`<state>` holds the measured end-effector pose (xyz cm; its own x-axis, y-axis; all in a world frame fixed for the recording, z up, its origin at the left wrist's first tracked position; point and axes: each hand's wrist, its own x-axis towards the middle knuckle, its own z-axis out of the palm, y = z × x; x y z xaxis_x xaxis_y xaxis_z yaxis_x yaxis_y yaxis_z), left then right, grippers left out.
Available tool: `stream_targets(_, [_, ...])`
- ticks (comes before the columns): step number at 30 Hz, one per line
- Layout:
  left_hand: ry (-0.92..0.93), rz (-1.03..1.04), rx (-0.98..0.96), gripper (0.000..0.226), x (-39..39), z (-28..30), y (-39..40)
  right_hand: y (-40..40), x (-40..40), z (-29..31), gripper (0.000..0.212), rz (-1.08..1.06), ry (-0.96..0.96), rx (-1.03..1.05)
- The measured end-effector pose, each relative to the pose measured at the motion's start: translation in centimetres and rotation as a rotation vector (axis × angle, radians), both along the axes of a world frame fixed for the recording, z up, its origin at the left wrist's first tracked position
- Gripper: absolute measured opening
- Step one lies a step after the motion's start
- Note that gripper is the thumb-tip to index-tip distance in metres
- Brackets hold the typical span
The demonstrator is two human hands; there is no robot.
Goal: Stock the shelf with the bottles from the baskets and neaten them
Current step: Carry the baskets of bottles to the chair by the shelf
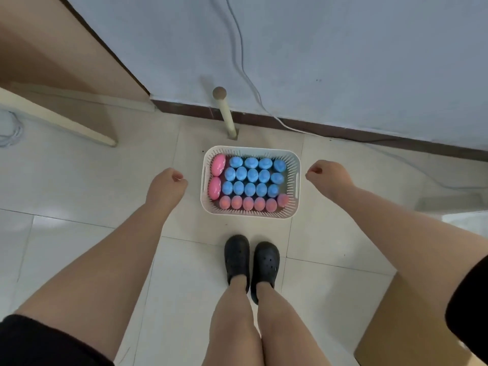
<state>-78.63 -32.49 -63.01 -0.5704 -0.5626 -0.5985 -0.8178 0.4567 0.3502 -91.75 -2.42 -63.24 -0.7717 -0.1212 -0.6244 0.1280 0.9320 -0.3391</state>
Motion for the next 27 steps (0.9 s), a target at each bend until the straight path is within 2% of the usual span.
stream_targets(5, [-0.047,0.114,0.059,0.036,-2.2,-13.2,-0.3,0.2,-2.0,-13.3,0.019,-0.127,-0.047,0.019])
stream_targets(8, [-0.041,0.179,0.053,0.042,-3.5,-20.5,-0.2,0.6,-2.7,-20.8,0.027,-0.185,-0.075,0.041])
stream_targets(11, [-0.009,0.231,0.027,0.049,-4.4,-26.4,-0.2,0.9,-3.0,-27.0,0.043,-0.279,-0.067,0.045])
stream_targets(14, [0.017,0.329,0.078,0.044,-4.7,-30.7,-0.2,1.3,-3.1,-31.5,0.039,-0.413,-0.054,0.05])
stream_targets(16, [0.092,0.458,0.158,0.041,-4.6,-32.8,-0.6,1.5,-3.1,-33.5,0.027,-0.514,-0.033,0.003])
stream_targets(18, [0.154,0.602,0.229,0.032,-4.6,-33.8,-1.2,1.4,-2.7,-34.1,0.02,-0.718,-0.035,-0.117])
stream_targets(20, [0.156,0.705,0.298,0.022,-4.5,-34.2,-1.8,1.3,-2.5,-34.0,0.024,-0.96,-0.073,-0.234])
stream_targets(22, [0.155,0.759,0.354,0.025,-4.4,-34.1,-2.2,1.3,-2.5,-33.3,0.026,-1.118,-0.122,-0.319])
stream_targets(27, [0.105,0.831,0.415,0.025,-2.5,-32.5,-1.5,1.6,-2.4,-31.1,0.024,-1.12,-0.185,-0.322])
